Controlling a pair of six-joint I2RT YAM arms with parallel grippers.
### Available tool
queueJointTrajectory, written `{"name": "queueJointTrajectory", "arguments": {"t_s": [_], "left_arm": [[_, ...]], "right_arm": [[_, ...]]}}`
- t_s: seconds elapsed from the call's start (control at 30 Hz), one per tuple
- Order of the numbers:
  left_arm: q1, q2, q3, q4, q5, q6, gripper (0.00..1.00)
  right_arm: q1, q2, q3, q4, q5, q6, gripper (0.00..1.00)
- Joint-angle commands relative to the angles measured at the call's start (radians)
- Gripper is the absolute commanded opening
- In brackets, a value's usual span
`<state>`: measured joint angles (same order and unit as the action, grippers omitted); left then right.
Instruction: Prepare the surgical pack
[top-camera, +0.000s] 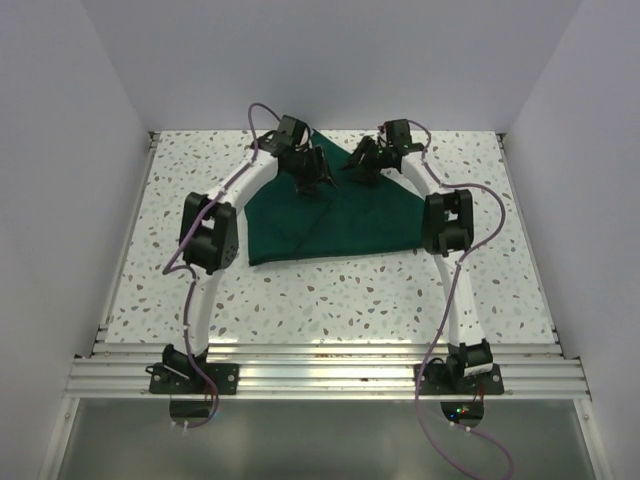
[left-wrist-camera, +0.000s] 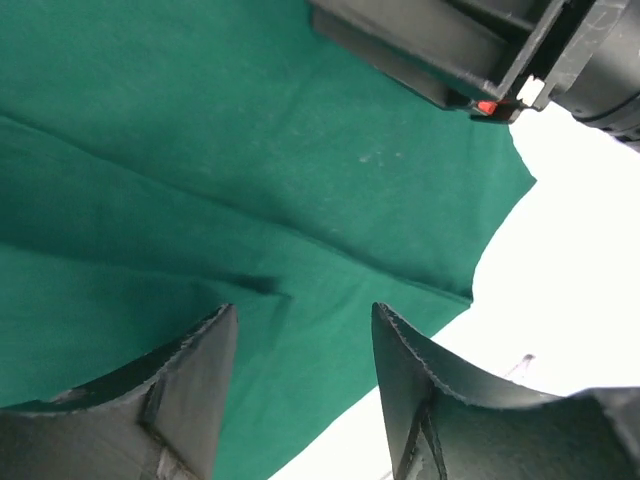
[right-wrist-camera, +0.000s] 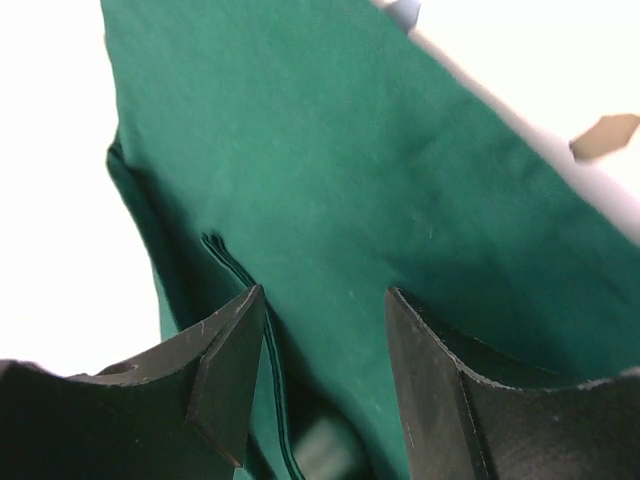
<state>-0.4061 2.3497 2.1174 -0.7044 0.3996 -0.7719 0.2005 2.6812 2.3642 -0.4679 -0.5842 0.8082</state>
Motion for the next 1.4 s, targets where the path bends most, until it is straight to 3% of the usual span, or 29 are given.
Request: {"name": "queueJointTrajectory", "arguments": {"t_s": [0.0, 0.13, 0.23, 0.33, 0.4, 0.5, 0.53, 0.67, 0.97, 1.13, 1.37], "left_arm": [[0.016, -0.157, -0.022, -0.003, -0.102, 0.152, 0.61], [0.052, -0.308, -0.209, 0.045, -0.206, 0.203, 0.63], [0.099, -0.397, -0.345, 0.065, -0.2, 0.218, 0.59], [0.127, -0.473, -0.479, 0.108, -0.15, 0.249, 0.47], [0.133, -0.515, -0.578, 0.141, -0.099, 0.252, 0.32], [0.136, -0.54, -0.694, 0.183, -0.039, 0.241, 0.16], [0.141, -0.541, -0.73, 0.2, -0.015, 0.238, 0.13], [0.151, -0.541, -0.778, 0.22, 0.038, 0.232, 0.04], [0.153, -0.599, -0.918, 0.247, 0.045, 0.227, 0.0], [0.153, -0.629, -0.959, 0.243, 0.042, 0.241, 0.0], [0.153, -0.707, -0.95, 0.18, 0.013, 0.31, 0.0]], "right_arm": [[0.007, -0.132, 0.009, -0.098, 0.029, -0.084, 0.55], [0.027, -0.196, -0.002, -0.153, 0.043, -0.144, 0.55], [0.05, -0.247, -0.013, -0.179, 0.046, -0.175, 0.55], [0.082, -0.291, -0.055, -0.193, 0.043, -0.202, 0.55], [0.108, -0.331, -0.133, -0.155, -0.017, -0.178, 0.53], [0.14, -0.351, -0.235, -0.062, -0.106, -0.132, 0.4], [0.148, -0.353, -0.253, -0.036, -0.117, -0.124, 0.3], [0.154, -0.331, -0.319, -0.006, -0.151, -0.109, 0.07], [0.114, -0.322, -0.434, -0.02, -0.075, -0.145, 0.06], [0.108, -0.305, -0.41, -0.069, -0.043, -0.185, 0.07], [0.05, -0.386, -0.398, -0.21, 0.203, -0.296, 0.07]]}}
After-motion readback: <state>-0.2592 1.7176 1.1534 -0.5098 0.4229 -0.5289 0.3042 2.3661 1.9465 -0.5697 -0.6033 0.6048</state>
